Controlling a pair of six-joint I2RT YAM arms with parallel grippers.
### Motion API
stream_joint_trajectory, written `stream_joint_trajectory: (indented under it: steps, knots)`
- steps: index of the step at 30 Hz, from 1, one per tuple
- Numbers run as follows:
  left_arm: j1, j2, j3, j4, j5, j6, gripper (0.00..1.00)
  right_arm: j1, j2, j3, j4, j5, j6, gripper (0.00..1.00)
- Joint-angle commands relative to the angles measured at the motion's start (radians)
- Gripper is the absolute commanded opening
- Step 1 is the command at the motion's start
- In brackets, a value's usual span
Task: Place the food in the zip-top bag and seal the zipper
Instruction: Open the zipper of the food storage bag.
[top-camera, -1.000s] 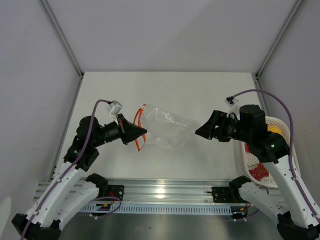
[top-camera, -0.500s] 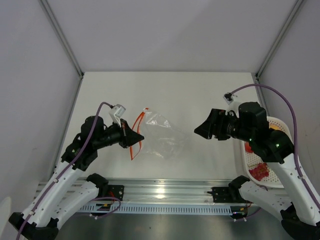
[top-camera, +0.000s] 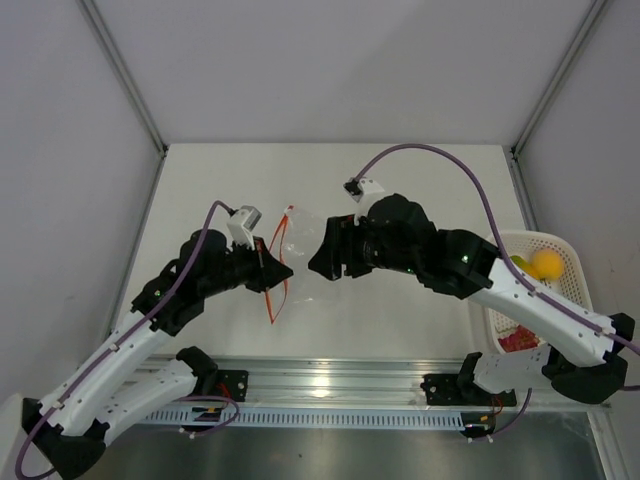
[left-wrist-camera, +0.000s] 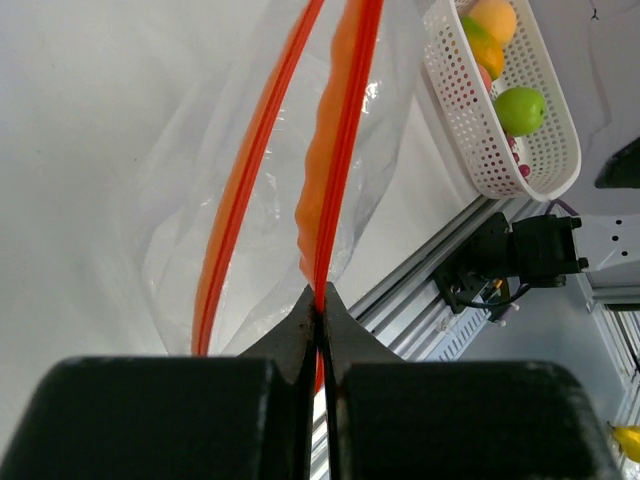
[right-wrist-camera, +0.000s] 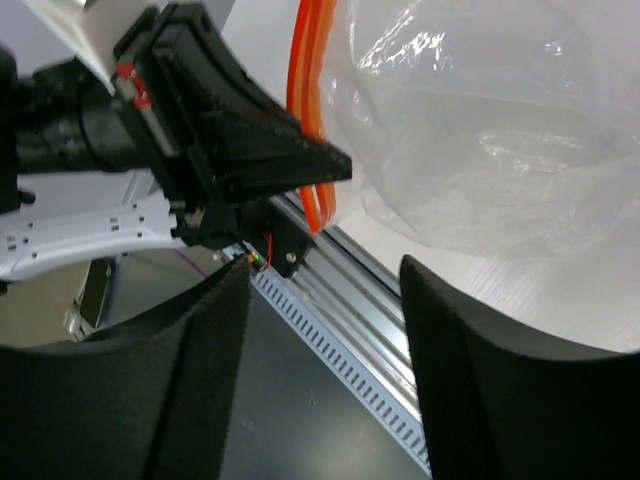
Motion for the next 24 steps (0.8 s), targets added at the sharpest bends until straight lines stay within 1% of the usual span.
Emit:
stream_joint_trajectory:
  steps: [1, 3, 4, 6, 8, 12, 16, 24]
  knots:
    - [-0.032, 0.0, 0.043, 0.003, -0.058, -0.035, 0.01, 0.004, 0.064, 0.054, 0.097, 0.078, 0.036, 0.6]
    - [-0.04, 0.0, 0.04, 0.012, -0.067, -0.043, 0.01, 0.004, 0.098, 0.057, 0.123, 0.089, 0.046, 0.54]
    - [-0.046, -0.002, 0.036, 0.015, -0.067, -0.044, 0.01, 0.004, 0.124, 0.058, 0.132, 0.11, 0.056, 0.49]
    - [-0.054, -0.008, 0.029, 0.025, -0.069, -0.047, 0.01, 0.004, 0.152, 0.066, 0.145, 0.126, 0.068, 0.46]
    - [-0.061, -0.011, 0.023, 0.026, -0.071, -0.044, 0.01, 0.007, 0.187, 0.078, 0.166, 0.117, 0.072, 0.45]
    - [-0.063, -0.023, 0.003, 0.04, -0.069, -0.041, 0.01, 0.018, 0.232, 0.097, 0.181, 0.118, 0.077, 0.47]
    - [-0.064, -0.023, -0.005, 0.046, -0.064, -0.036, 0.01, 0.03, 0.261, 0.114, 0.181, 0.138, 0.074, 0.53]
    - [-0.068, -0.011, -0.019, 0.06, -0.049, -0.032, 0.01, 0.047, 0.315, 0.163, 0.16, 0.169, 0.048, 0.57]
